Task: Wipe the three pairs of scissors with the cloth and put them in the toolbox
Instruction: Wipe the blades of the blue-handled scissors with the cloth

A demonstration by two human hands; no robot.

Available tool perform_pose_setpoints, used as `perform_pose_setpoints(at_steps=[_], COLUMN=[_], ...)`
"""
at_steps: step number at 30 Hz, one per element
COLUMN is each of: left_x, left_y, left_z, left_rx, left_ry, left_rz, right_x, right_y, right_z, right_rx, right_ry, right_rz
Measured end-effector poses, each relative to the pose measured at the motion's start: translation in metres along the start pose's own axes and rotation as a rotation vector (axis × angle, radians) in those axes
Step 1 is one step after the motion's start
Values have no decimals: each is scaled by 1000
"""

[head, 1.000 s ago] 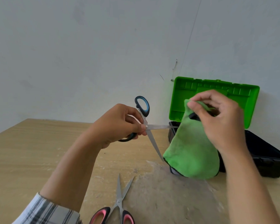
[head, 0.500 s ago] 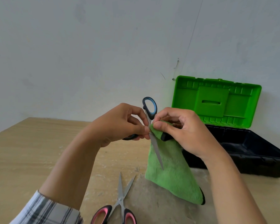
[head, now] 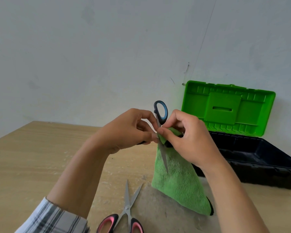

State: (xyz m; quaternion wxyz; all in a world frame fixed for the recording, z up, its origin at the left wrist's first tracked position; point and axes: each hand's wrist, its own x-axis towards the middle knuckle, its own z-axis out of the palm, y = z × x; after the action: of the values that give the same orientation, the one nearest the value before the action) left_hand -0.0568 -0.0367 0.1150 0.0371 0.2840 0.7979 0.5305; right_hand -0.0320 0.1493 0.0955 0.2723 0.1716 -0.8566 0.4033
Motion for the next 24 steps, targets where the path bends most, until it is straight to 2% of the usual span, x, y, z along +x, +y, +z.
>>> perform_pose_setpoints(at_steps=[3,6,10,13,19,24], left_x=[-1,-2,-1,0,2,1], left_y=[2,2,0,0,0,-1], left_z=[-3,-4,-4,-2,2,-4], left_rx=[-37,-38,-42,-65,-75,-92], left_ry=[-32,-30,1,7,5,23], left_rz=[-4,0,-3,-9,-4,-9], right_x=[1,1,-1,-2,-4,-5], right_y=[5,5,-4,-4,2,11], right_z=[-10,-12,-5,-6,-16,-30], right_rx=[102,192,35,-39,-83,-87], right_ry=[-49,-14,-56,-55,-122,-103], right_rz=[83,126,-15,-54,-52,-26])
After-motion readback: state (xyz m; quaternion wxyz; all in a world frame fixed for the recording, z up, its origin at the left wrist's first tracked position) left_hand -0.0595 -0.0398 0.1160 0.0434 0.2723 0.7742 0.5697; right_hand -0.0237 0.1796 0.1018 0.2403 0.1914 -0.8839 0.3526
